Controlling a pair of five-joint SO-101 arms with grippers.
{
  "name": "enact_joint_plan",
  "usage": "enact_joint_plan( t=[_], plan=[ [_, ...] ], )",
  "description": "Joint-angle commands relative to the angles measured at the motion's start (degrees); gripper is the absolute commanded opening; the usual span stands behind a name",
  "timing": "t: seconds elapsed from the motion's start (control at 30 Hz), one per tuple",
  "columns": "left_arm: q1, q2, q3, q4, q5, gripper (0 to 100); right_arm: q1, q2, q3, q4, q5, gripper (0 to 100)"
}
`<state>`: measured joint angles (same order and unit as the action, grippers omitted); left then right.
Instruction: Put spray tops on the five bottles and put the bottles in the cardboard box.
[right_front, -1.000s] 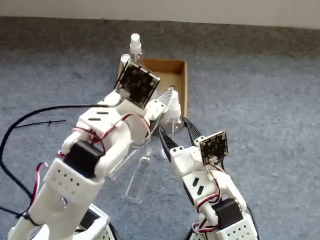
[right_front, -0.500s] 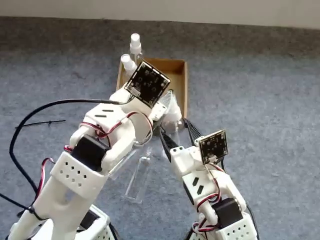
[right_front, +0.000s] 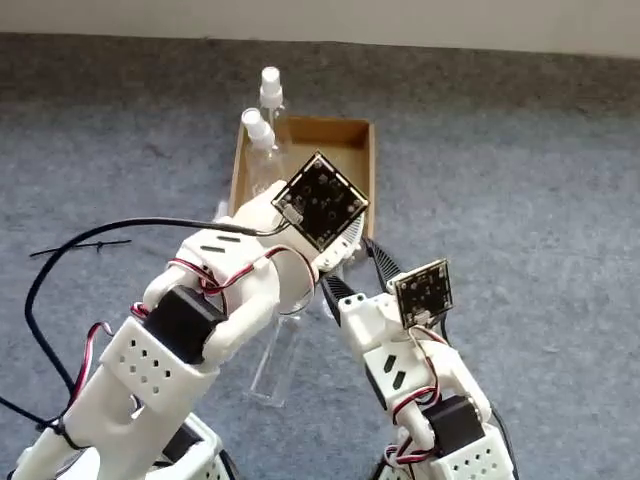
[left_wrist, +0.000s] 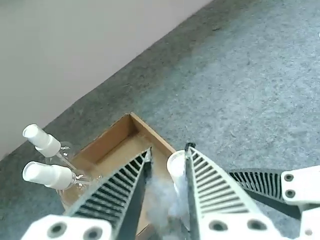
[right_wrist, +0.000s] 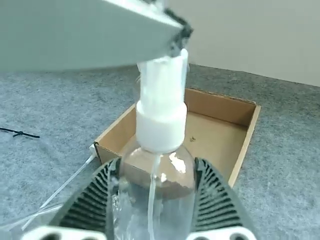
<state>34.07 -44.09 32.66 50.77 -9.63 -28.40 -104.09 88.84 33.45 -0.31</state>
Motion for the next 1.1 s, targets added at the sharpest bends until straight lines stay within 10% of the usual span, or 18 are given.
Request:
enact_joint_plan(
  t=[0.0,0.57,1.07],
  plan=[
    [0.22,0.04,-0.66,3.08,-2.37,12,0.57,-0.66,-0.84,-1.71,-0.18,0.5],
    [-8.13,-3.38,-18.51,16.97,-2.37,12,1.89,-0.66,-1.27,-1.71,-0.09,0.5],
    [-4.88,-3.03,-4.70,-1.23,-2.46,12,1.89,-0.66,-0.92,-1.63,-0.09,0.5]
  ],
)
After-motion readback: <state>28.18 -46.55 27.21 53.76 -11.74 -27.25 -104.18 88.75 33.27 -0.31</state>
